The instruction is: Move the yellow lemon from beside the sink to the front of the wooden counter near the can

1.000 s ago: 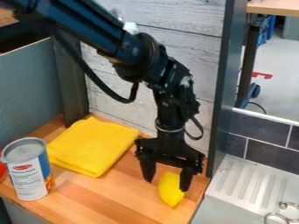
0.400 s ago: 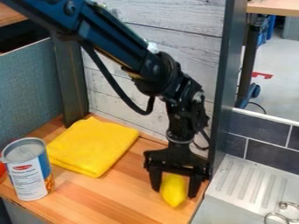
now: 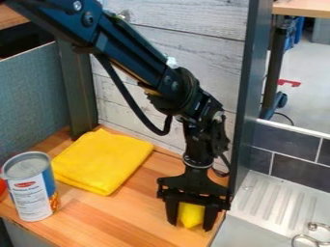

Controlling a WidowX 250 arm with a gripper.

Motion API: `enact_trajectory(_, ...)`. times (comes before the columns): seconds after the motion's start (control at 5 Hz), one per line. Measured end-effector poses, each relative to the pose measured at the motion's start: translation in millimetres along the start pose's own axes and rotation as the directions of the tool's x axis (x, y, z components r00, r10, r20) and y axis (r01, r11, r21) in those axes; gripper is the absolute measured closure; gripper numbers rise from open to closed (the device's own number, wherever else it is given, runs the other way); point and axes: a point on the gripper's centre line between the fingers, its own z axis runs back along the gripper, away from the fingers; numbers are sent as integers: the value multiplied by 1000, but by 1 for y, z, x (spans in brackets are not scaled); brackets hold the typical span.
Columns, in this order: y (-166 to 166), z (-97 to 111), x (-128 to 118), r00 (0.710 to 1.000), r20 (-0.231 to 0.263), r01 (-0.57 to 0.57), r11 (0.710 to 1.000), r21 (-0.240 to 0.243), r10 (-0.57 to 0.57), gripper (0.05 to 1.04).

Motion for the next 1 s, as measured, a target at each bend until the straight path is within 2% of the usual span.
enact_trajectory(0.2, 0, 0, -2, 1000, -17, 8, 1000, -4, -8, 312)
enact_trajectory(0.4, 6, 15, -5, 1000, -3, 9, 1000, -9, -10, 313)
enact_trajectory(0.6, 22, 48, -26, 999, 31, -10, 1000, 12, 10, 312)
enact_trajectory(0.8, 21, 59, -59, 999, 29, 40, 999, 22, -41, 313)
enact_trajectory(1.0, 25, 53, -79, 998, -14, 69, 997, 27, -69, 312)
